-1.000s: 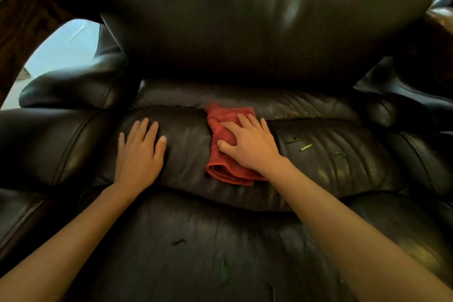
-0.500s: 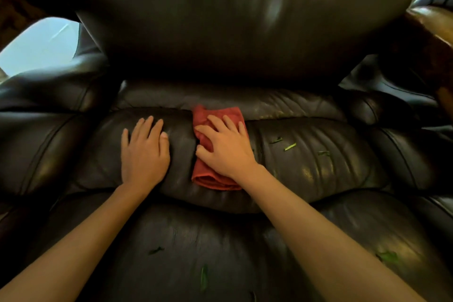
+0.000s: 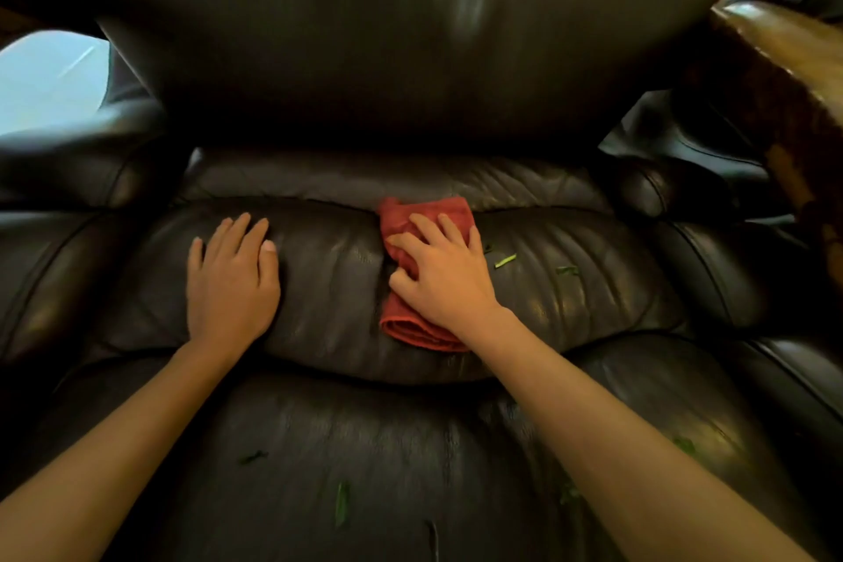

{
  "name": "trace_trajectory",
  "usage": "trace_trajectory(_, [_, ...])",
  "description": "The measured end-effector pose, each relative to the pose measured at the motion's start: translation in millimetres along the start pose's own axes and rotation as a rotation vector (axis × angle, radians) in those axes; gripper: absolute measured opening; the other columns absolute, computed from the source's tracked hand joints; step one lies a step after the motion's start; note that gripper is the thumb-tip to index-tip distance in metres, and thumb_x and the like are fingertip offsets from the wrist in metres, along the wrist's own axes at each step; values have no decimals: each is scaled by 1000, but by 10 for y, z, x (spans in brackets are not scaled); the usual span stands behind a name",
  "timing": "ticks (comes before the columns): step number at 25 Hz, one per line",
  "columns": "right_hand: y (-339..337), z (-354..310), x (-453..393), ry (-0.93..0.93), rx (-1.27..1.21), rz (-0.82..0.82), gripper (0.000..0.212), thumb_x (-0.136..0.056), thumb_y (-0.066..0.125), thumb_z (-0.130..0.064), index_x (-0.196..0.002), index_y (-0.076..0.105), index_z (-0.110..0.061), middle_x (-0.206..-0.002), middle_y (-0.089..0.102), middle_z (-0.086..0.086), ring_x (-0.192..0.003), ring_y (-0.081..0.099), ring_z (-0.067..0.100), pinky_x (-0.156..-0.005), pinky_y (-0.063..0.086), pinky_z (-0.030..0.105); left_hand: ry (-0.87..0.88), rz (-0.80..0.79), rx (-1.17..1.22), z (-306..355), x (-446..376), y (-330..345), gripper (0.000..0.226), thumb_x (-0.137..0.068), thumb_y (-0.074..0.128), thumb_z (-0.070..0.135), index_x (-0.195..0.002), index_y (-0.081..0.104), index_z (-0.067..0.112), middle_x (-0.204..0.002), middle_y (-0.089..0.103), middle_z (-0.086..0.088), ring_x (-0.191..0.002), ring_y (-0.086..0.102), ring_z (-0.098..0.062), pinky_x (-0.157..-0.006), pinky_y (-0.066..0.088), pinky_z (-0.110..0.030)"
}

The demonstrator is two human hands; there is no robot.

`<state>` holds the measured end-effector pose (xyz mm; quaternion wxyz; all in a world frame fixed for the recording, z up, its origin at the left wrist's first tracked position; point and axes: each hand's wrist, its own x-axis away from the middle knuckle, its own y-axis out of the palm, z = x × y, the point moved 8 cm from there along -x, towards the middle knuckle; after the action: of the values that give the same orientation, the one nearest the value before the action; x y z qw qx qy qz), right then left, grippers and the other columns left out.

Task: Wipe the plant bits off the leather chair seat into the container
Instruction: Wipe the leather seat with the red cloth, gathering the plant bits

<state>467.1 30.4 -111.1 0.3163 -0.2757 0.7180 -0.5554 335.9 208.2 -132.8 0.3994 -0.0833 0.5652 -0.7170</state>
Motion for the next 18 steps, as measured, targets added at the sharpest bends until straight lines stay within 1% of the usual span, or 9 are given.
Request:
trace_trajectory(4, [-53,162,72,23,15,4,46,-82,50,-39,-127,53,-31,-149,40,2,-141,26,34,-112,19,58,-5,3,-2,9,1,-5,54,-93,23,33,-135,46,9,-146,43,-13,-140,31,-27,-115,15,-47])
trace_trajectory(9, [-152,435,176,61,35,27,47,-80,47,-41,-125,54,-31,-147,42,2,-139,29,34,-110,23,59,0,13,2,8,-3,-11,55,-93,23,34,-135,46,8,-146,43,-13,-140,32,-27,-115,15,-46])
trace_trajectory(14, [-126,603,240,121,13,-48,50,-85,49,-43,-134,43,-35,-153,31,1,-143,19,34,-111,16,65,2,23,7,9,5,-11,54,-92,23,33,-134,48,8,-145,44,-14,-139,33,-28,-115,16,-47])
trace_trajectory(16, [-120,642,276,151,7,-34,54,-84,45,-51,-136,41,-36,-152,32,2,-141,23,34,-109,22,62,5,24,12,13,6,-12,55,-92,23,33,-134,47,7,-145,44,-15,-139,33,-28,-115,16,-47])
trace_trajectory(18, [-165,642,325,147,67,70,58,-81,39,-59,-133,45,-34,-145,43,4,-132,35,35,-100,34,54,2,30,18,20,9,-20,54,-92,24,33,-134,47,7,-145,44,-15,-139,33,-28,-115,16,-47])
